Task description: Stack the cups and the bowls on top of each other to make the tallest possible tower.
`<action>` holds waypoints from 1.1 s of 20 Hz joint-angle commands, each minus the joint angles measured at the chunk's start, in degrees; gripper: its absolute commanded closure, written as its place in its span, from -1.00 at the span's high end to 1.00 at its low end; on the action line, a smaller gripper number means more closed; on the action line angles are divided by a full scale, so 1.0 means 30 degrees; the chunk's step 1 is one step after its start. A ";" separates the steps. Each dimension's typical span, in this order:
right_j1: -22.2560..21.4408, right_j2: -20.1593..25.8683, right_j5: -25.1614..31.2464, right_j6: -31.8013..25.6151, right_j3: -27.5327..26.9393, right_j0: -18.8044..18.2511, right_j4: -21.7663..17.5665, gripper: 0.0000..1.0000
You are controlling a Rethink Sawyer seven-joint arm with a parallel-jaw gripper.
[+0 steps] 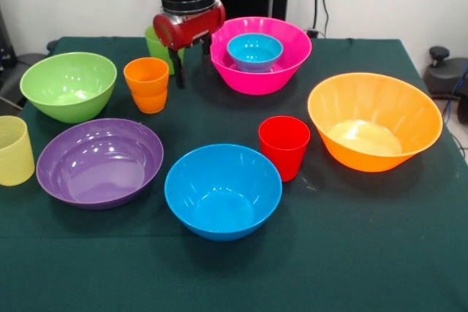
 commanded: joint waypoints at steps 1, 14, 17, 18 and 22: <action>0.1512 0.0075 0.1978 -0.7459 -0.3005 0.0309 -0.0857 1.00; 0.2448 -0.0056 0.1606 -0.9198 -0.4694 0.0291 -0.1322 1.00; 0.2474 0.0031 0.1536 -0.9906 -0.4608 0.0234 -0.1584 1.00; 0.2507 0.0058 0.1504 -1.0176 -0.4607 0.0236 -0.1702 1.00; 0.2838 0.0260 0.1656 -1.1117 -0.5008 0.0087 -0.1504 1.00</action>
